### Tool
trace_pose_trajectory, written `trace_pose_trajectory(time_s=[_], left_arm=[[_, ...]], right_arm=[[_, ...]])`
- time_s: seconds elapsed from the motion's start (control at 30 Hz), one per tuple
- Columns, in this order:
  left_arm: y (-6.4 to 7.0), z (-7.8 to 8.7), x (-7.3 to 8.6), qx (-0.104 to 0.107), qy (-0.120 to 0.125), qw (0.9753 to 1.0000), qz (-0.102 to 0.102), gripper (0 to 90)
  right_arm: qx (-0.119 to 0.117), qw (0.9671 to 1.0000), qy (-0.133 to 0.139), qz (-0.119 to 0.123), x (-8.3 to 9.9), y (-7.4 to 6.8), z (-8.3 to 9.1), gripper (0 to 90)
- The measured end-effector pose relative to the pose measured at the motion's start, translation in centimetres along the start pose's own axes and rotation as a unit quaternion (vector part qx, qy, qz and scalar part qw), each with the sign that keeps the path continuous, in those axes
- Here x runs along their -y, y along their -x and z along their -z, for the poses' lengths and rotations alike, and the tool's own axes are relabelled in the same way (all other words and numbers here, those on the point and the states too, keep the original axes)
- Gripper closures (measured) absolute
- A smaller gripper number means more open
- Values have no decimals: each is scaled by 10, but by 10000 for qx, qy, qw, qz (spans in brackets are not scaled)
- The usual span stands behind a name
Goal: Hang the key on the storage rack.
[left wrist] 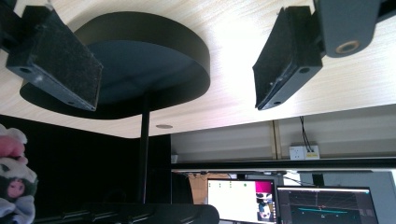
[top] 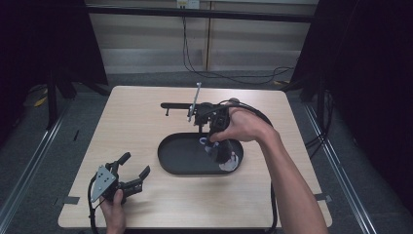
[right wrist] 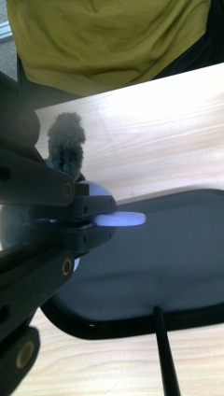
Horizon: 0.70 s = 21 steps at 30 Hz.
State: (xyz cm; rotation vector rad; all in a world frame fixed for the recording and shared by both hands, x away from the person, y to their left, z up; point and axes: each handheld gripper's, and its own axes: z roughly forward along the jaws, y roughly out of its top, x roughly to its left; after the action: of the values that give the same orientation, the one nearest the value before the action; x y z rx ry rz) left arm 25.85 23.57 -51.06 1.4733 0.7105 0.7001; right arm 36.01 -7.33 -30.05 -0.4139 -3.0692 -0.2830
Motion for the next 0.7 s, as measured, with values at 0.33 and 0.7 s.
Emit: trace_pose_trajectory(time_s=[0.33, 0.7], left_arm=[[0, 0, 0, 0, -2, 10000, 28, 153], [0, 0, 0, -24, -13, 10000, 34, 153]], right_arm=[[89, 9998, -173, -108, -1, 22, 1, 873], [88, 9992, -253, -279, -3, 45, -1, 873]])
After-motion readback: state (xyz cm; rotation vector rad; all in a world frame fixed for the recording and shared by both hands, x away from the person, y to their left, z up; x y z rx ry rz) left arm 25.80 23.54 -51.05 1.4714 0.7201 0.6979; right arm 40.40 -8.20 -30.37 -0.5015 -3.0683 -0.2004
